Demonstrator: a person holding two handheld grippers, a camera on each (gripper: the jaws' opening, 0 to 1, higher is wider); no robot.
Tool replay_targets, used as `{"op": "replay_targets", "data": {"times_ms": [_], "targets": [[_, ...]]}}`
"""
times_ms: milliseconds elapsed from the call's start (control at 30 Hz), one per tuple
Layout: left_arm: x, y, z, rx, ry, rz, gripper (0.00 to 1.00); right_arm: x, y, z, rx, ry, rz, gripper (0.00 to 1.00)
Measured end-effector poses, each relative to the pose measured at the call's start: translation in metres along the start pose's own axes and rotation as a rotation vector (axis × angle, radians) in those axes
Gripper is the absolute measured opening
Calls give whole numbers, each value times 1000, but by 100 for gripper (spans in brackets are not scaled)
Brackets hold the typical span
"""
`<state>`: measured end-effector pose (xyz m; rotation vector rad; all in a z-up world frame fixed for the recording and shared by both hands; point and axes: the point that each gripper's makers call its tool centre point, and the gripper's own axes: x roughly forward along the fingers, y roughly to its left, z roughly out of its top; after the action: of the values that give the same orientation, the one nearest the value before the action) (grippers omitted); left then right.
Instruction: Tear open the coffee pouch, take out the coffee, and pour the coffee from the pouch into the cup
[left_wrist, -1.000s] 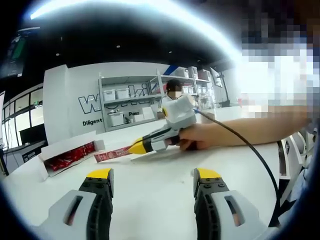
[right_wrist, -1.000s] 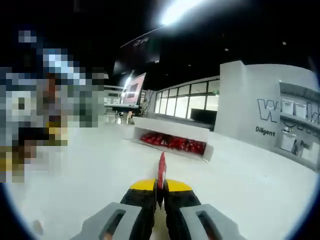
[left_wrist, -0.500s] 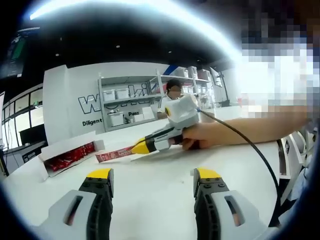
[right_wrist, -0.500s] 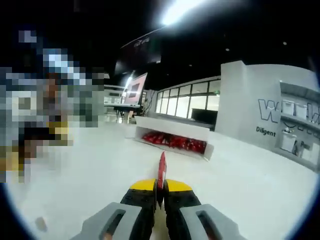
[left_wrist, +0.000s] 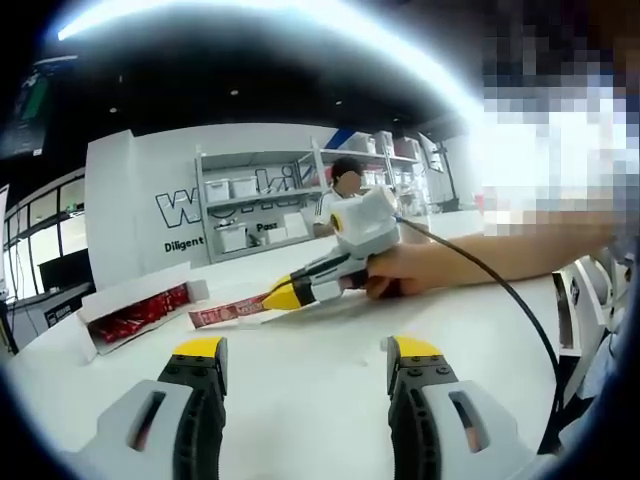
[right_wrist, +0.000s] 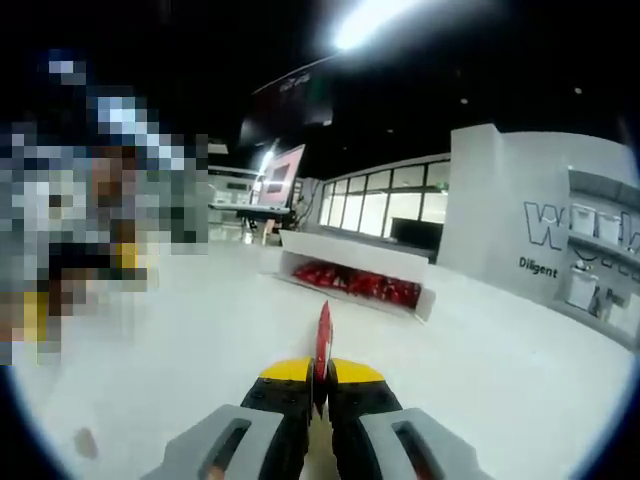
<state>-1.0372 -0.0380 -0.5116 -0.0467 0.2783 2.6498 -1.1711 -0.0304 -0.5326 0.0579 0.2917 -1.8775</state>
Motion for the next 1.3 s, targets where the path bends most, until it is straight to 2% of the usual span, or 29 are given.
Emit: {"op": "replay_targets", "data": {"times_ms": [667,1300], "targets": [[0,-1,0,2,0,0,66,-23,-2,-5,17,2,-9,7],[0,0,0,6,3,-1,66,-27,0,-6,15,4,-16,7]]}}
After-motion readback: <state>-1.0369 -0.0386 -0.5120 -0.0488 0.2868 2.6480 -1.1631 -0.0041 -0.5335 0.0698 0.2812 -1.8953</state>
